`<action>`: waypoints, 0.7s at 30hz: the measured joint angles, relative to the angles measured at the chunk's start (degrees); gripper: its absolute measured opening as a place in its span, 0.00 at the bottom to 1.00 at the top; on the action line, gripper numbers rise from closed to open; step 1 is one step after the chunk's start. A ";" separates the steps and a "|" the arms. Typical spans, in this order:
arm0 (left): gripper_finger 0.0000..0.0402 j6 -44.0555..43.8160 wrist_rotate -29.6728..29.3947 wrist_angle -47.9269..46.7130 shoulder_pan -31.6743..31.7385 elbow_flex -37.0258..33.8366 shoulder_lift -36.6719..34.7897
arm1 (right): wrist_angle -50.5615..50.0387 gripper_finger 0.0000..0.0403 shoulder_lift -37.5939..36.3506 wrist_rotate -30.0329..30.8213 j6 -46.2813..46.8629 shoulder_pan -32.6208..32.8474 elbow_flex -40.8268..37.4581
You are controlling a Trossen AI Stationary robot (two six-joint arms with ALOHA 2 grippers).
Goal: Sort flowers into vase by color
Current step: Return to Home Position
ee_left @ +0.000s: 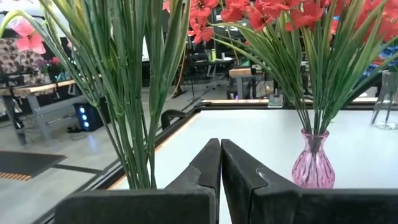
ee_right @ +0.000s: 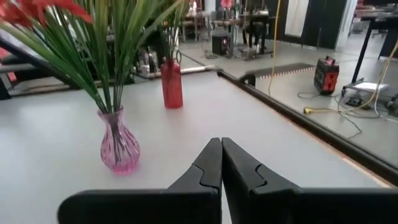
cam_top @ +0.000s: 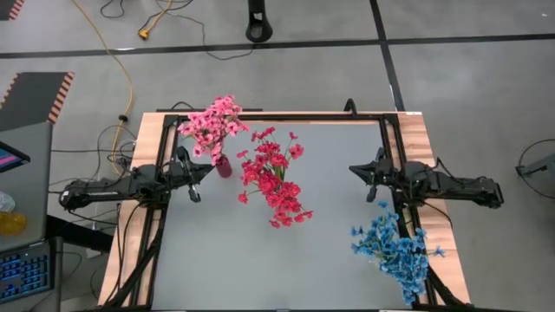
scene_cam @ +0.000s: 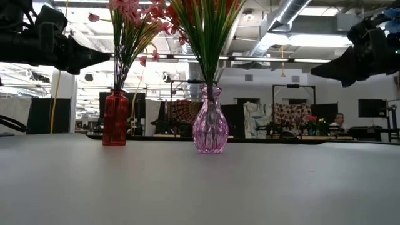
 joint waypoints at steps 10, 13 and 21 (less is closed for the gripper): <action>0.00 -0.09 -0.02 0.04 0.00 -0.02 0.00 | 10.88 0.08 0.22 -3.21 -6.16 -0.72 -3.54; 0.00 0.44 -0.04 0.04 0.00 -0.04 -0.02 | 10.84 0.09 0.22 -3.21 -6.16 -1.67 -3.56; 0.00 4.31 -0.09 0.04 0.00 -0.04 0.01 | 10.84 0.09 0.22 -2.82 -1.04 -4.48 -3.58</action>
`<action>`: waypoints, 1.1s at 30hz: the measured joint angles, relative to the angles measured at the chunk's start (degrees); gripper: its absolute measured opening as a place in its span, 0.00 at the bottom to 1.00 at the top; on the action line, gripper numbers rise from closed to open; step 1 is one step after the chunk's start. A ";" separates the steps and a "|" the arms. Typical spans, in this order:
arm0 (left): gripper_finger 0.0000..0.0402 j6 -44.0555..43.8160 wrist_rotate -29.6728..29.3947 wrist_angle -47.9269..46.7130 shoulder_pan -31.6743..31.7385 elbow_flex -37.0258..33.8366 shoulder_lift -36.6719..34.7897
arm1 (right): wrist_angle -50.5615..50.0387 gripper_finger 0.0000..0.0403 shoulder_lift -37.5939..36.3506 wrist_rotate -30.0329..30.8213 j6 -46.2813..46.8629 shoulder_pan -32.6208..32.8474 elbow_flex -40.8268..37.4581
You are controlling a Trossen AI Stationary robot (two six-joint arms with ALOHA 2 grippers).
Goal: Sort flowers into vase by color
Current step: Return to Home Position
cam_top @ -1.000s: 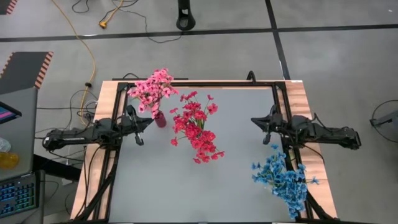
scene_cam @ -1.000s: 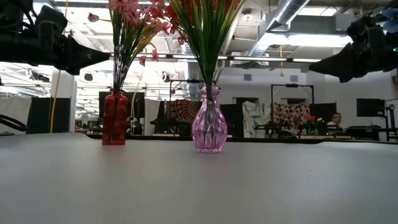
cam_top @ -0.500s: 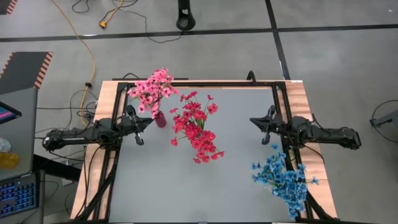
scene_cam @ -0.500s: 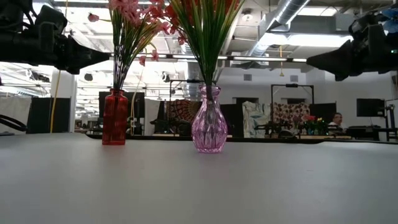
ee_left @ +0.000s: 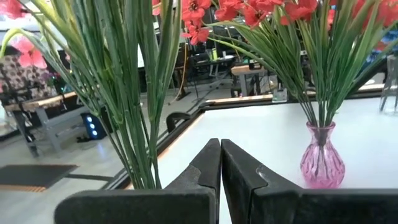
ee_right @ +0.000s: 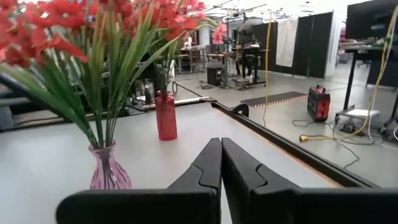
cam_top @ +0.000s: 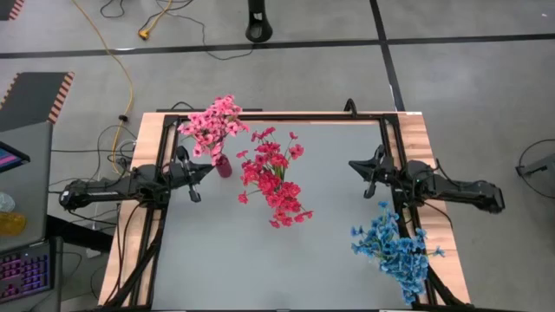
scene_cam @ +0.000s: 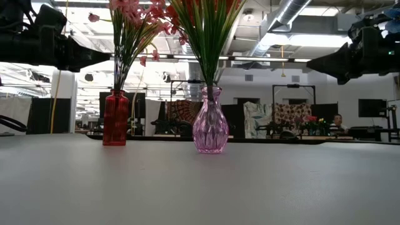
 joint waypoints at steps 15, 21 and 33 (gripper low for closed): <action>0.00 3.91 4.48 -0.63 0.00 0.00 0.15 | -0.07 0.09 0.00 0.09 -1.81 -0.65 -0.04; 0.00 3.53 11.26 -1.64 0.00 0.00 0.15 | -0.09 0.09 0.00 0.11 -1.81 -0.65 -0.07; 0.00 2.41 12.46 -1.86 0.00 0.00 0.15 | -0.11 0.09 0.00 0.15 -1.81 -0.65 -0.09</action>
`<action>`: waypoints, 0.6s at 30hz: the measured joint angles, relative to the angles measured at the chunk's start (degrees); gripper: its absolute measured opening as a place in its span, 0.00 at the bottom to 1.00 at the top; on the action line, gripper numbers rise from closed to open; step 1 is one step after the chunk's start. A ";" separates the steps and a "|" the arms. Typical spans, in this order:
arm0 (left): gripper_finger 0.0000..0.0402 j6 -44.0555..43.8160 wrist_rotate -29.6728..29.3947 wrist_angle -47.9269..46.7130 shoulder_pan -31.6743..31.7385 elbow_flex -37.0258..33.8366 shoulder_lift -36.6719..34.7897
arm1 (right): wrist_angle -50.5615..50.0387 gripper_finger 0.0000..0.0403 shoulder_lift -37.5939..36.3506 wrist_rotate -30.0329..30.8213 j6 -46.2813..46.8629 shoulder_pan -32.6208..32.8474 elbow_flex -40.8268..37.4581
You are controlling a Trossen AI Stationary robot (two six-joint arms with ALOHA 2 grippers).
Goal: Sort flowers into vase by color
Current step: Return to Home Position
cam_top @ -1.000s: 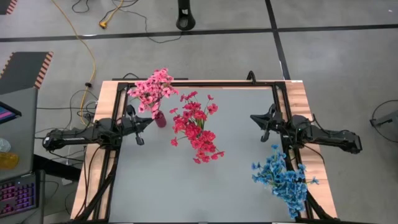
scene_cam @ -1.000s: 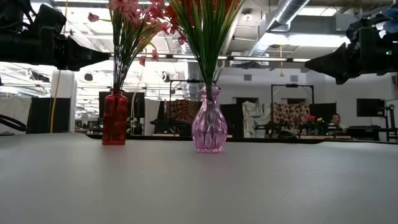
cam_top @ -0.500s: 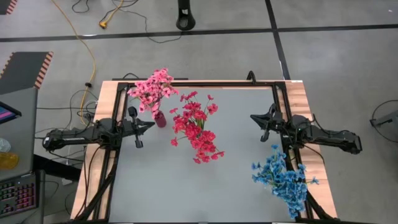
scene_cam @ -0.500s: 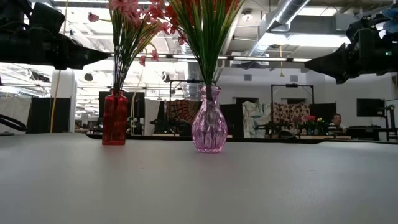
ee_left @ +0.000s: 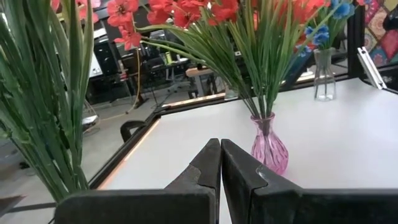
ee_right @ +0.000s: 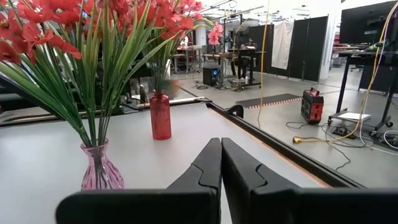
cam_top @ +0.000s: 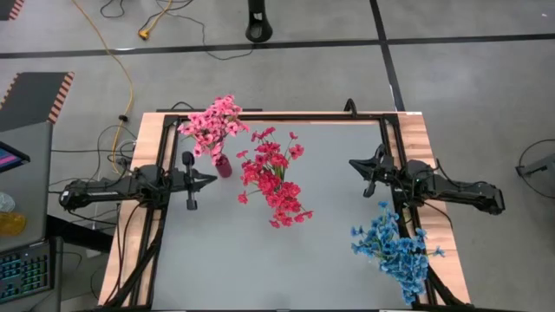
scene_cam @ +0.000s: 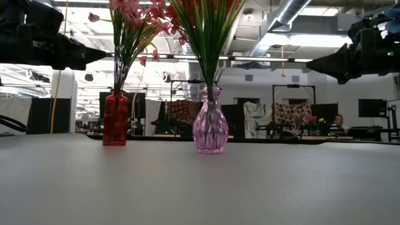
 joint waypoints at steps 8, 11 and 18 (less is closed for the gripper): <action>0.00 -1.73 -0.03 0.00 0.00 0.00 0.00 | 0.00 0.09 0.00 0.00 0.01 0.00 -0.02; 0.00 -1.73 -0.06 0.02 0.01 0.00 0.00 | 0.00 0.09 0.00 0.00 0.01 0.00 -0.02; 0.00 -1.73 -0.14 0.02 0.02 0.00 0.00 | 0.00 0.09 0.00 0.00 0.01 0.00 -0.02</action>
